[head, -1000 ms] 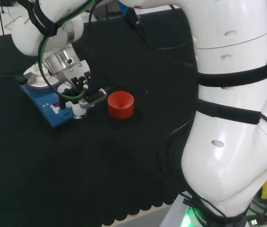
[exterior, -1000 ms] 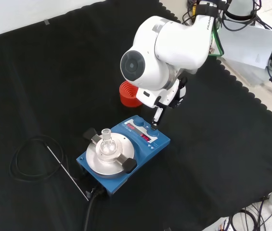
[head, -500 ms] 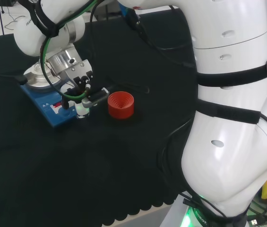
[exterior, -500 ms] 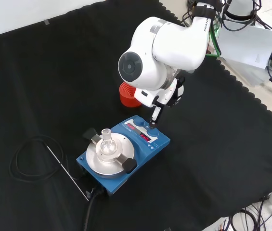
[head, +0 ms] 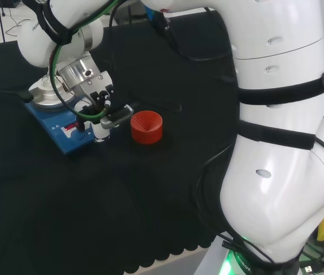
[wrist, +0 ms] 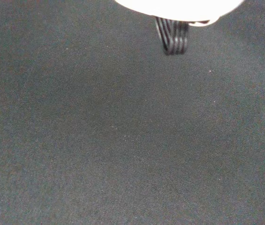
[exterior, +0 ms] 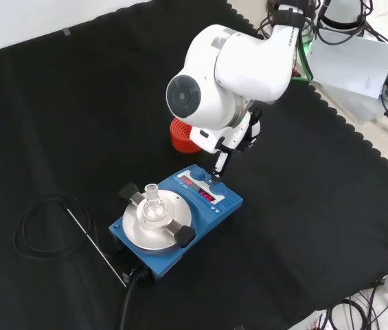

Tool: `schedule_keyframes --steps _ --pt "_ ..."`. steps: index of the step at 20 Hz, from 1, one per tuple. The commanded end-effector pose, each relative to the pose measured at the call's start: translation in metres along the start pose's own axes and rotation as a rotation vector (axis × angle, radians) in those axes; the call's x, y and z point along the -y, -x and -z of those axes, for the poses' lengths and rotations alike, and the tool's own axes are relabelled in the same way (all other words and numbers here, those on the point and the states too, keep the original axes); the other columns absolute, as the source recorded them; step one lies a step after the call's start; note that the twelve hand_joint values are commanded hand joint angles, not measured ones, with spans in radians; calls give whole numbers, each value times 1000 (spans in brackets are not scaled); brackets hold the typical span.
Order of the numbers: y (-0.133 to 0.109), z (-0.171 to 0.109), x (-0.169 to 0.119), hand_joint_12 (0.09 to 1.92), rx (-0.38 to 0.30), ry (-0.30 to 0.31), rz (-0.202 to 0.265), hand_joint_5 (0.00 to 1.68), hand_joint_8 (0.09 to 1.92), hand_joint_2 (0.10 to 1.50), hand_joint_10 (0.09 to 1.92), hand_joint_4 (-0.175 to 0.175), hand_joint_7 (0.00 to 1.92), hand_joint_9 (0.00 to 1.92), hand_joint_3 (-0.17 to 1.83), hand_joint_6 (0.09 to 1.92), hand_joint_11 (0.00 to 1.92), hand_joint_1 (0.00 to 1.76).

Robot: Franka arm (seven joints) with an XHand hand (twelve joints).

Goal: Turn on the heater.

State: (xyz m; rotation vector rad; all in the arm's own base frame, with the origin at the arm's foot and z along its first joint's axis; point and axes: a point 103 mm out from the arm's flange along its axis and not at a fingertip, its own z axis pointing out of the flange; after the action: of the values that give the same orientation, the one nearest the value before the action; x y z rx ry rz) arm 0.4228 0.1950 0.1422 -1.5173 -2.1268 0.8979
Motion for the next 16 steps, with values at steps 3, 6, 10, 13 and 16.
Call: schedule_keyframes --steps 3,6,10,13,16 --pt "2 2 -2 1408 7 -3 -1 369 1875 694 1821 -27 1590 1666 1067 140 1309 1458" --pt "2 1 -3 1409 6 -8 2 370 1875 693 1821 -27 1591 1666 1069 138 1309 1459" --pt "2 1 -5 1410 5 -12 2 372 1875 692 1821 -27 1593 1667 1072 136 1309 1459" --pt "3 0 -4 1411 5 -4 5 374 1874 691 1821 -27 1593 1668 1074 134 1309 1459" --pt "3 2 -4 1411 6 -4 5 376 1874 691 1821 -26 1594 1668 1075 133 1309 1460"
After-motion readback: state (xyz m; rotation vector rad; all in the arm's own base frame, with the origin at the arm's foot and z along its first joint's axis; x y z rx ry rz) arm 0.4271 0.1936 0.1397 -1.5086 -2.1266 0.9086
